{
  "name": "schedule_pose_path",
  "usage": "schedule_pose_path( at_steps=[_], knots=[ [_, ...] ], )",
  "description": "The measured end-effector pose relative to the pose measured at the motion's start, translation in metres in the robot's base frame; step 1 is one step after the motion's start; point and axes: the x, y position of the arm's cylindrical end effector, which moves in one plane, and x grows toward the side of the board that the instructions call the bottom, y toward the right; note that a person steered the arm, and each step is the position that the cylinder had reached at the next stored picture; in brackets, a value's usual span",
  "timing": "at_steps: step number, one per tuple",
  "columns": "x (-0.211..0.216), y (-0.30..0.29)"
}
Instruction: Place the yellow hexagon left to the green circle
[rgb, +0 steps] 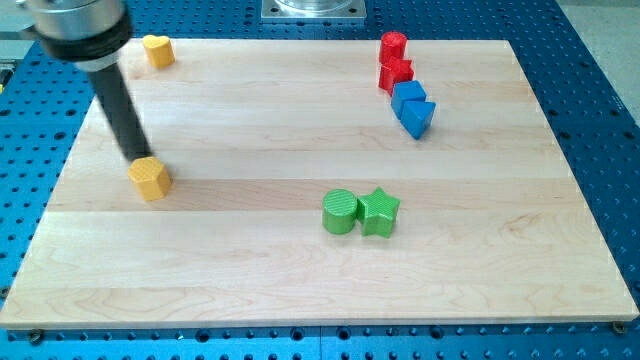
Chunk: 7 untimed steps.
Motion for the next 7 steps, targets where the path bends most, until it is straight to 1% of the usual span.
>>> schedule_pose_path(
  at_steps=[1,2,3,4,5,6,7],
  knots=[
    [0.04,0.01],
    [0.049,0.107],
    [0.044,0.163],
    [0.008,0.137],
    [-0.019,0.147],
    [-0.022,0.199],
    [-0.013,0.205]
  ],
)
